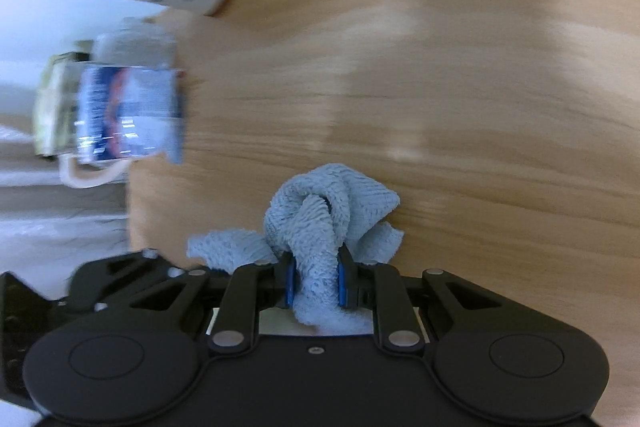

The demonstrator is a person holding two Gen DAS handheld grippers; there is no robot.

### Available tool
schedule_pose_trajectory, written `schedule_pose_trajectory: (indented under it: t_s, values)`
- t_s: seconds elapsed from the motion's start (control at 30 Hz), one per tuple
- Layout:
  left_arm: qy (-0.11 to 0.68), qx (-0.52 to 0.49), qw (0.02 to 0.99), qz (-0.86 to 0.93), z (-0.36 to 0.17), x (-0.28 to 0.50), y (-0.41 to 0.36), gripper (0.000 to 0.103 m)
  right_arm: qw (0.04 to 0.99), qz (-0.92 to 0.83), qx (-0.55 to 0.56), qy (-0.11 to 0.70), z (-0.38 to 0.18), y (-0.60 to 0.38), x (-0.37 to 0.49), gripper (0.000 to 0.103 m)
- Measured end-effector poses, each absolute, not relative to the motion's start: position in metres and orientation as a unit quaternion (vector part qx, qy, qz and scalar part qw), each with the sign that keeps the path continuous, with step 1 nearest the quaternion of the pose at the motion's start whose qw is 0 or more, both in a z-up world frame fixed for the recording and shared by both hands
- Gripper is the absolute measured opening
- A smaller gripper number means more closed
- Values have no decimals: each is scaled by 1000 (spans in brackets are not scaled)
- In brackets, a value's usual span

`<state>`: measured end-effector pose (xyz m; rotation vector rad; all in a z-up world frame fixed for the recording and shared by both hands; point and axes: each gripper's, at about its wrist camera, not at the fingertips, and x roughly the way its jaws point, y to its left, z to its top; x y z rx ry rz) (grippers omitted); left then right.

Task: Clean bowl

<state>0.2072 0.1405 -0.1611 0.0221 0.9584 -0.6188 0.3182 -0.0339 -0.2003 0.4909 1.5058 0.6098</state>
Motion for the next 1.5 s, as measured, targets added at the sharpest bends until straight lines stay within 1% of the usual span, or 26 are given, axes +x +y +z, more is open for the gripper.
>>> schedule_pose_trajectory:
  t_s: [0.07,0.17,0.27,0.33,0.5,0.57,0.7,0.9,0.97,1.1,1.13,1.23,1.5]
  values:
    - [454,-4,838,-302,-156,207,144,14,663,285,220,656,-193,-40,313,23]
    - [453,-10,836,-310,-149,205,145,14,648,302,254,651,-195,-61,307,22]
    - [456,-15,839,-297,-146,207,145,14,643,280,245,669,-206,-73,301,22]
    - [456,-22,841,-289,-146,208,146,14,638,271,261,672,-211,-80,296,22]
    - [461,-30,841,-282,-144,212,145,14,656,280,286,640,-194,-84,297,22]
    - [465,-31,840,-278,-144,213,142,14,662,303,303,615,-179,-82,300,22]
    - [473,-41,836,-277,-143,214,141,15,674,340,279,594,-159,-68,295,22]
    - [476,-43,834,-275,-139,212,145,15,664,308,269,626,-182,-79,294,22]
    - [474,-44,836,-272,-137,212,147,15,655,290,273,642,-197,-90,292,22]
    - [471,-50,840,-265,-141,210,140,15,662,287,278,634,-196,-90,290,22]
    - [471,-55,841,-261,-143,211,140,15,674,289,279,620,-191,-92,288,22]
    - [476,-92,843,-231,-155,214,141,15,706,280,288,583,-172,-100,286,22]
    - [492,-231,830,-125,-195,223,172,16,794,183,230,532,-151,-117,261,22]
